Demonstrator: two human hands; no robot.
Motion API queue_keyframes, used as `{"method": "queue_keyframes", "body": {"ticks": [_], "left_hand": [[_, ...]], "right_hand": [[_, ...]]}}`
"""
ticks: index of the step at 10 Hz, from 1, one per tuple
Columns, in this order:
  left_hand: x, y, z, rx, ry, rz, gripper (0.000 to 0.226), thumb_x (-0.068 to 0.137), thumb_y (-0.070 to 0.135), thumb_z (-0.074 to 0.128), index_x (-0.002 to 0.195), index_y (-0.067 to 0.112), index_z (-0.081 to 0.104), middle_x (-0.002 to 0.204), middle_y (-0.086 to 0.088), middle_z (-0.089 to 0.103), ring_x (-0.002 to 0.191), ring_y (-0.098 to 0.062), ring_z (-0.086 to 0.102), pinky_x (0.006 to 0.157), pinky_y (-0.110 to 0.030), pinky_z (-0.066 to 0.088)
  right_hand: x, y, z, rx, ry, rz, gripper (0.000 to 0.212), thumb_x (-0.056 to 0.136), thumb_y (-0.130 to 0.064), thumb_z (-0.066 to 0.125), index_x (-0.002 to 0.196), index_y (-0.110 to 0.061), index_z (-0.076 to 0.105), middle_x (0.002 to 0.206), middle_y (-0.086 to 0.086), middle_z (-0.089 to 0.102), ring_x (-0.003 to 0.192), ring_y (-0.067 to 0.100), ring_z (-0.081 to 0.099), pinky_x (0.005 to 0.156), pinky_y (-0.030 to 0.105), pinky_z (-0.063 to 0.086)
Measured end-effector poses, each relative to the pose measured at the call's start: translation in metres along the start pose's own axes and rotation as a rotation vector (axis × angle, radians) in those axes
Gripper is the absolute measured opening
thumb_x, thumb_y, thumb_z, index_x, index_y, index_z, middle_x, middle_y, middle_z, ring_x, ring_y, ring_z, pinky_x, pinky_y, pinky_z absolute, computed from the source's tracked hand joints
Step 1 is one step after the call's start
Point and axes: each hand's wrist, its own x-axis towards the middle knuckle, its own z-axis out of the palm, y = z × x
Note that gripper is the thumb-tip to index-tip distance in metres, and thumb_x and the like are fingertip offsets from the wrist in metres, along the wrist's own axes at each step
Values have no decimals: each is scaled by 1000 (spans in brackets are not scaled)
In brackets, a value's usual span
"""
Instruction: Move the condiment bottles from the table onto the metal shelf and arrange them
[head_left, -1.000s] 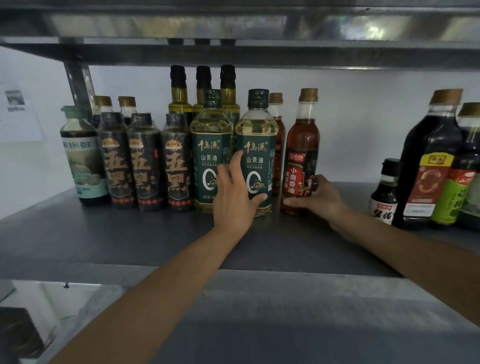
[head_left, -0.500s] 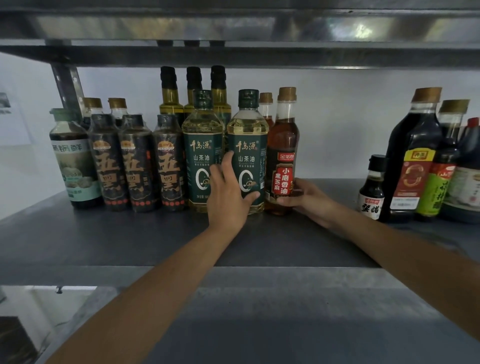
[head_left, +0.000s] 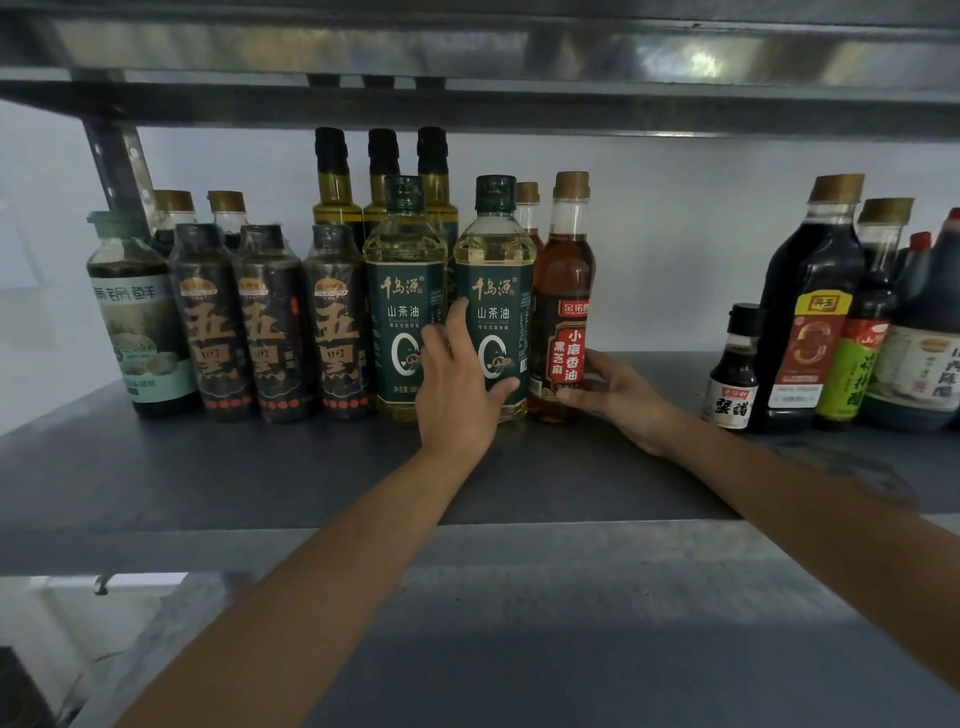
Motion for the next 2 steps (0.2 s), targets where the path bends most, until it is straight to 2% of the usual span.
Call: {"method": "queue_keyframes", "body": {"ticks": [1, 2], "left_hand": [[-4, 4, -6, 14, -14, 15, 94, 75, 25, 78, 146, 14, 18, 134, -12, 32, 124, -28, 42, 81, -38, 52], [-12, 4, -12, 89, -16, -12, 87, 79, 21, 75, 145, 15, 19, 134, -14, 31, 116, -29, 50, 76, -37, 53]], "right_hand": [[-5, -2, 1, -81, 35, 6, 74, 76, -25, 75, 141, -19, 40, 137, 2, 52, 128, 21, 46, 109, 48, 36], [-14, -5, 8, -170, 86, 22, 71, 83, -18, 70, 144, -15, 34, 139, 5, 50, 129, 23, 46, 105, 32, 34]]}}
